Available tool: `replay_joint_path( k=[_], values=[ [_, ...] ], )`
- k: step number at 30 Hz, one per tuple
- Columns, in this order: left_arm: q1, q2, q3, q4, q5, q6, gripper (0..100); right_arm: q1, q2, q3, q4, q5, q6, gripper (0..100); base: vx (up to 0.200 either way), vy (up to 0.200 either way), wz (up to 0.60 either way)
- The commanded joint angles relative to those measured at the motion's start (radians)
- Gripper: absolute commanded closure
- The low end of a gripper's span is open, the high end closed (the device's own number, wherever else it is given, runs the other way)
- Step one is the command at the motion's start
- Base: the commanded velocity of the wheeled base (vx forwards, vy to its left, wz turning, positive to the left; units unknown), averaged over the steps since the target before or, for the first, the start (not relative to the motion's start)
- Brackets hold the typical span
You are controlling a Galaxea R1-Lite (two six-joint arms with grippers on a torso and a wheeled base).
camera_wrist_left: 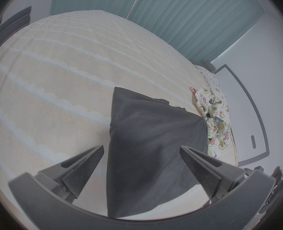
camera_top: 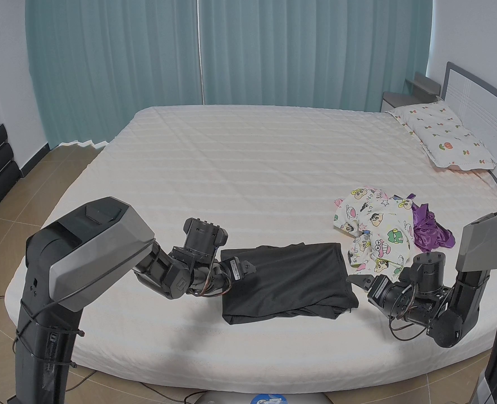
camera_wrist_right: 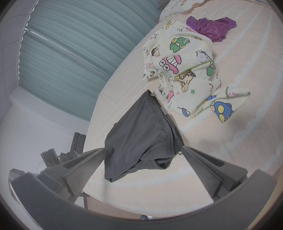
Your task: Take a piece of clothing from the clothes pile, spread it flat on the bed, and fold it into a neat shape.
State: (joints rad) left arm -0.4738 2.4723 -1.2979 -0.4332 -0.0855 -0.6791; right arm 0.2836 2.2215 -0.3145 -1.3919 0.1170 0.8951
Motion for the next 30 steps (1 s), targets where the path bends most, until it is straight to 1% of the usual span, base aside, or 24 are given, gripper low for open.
replay_joint_path(
  k=[1, 11, 14, 24, 28, 30],
  values=[
    [-0.006, 0.048, 0.002, -0.035, -0.01, 0.001, 0, 0.0, 0.012, 0.003, -0.001, 0.001, 0.002, 0, 0.0, 0.0, 0.0],
    [0.001, 0.045, 0.02, -0.048, -0.01, -0.005, 0, 0.002, 0.052, -0.011, -0.015, 0.0, 0.002, 0, 0.0, 0.0, 0.0],
    [0.004, 0.045, 0.023, -0.048, -0.01, -0.005, 0, 0.003, 0.083, -0.012, -0.044, -0.004, -0.001, 0, 0.0, 0.0, 0.0],
    [0.003, 0.051, 0.023, -0.055, 0.001, 0.003, 0, 0.005, 0.09, -0.002, -0.065, -0.002, -0.001, 0, 0.0, 0.0, 0.0],
    [0.001, 0.051, 0.032, -0.102, -0.008, -0.002, 0, 0.006, 0.095, 0.0, -0.067, 0.0, -0.001, 0, 0.0, 0.0, 0.0],
    [-0.006, 0.051, 0.065, -0.173, -0.014, 0.0, 0, 0.006, 0.104, -0.002, -0.067, 0.0, -0.001, 0, 0.0, 0.0, 0.0]
  ],
)
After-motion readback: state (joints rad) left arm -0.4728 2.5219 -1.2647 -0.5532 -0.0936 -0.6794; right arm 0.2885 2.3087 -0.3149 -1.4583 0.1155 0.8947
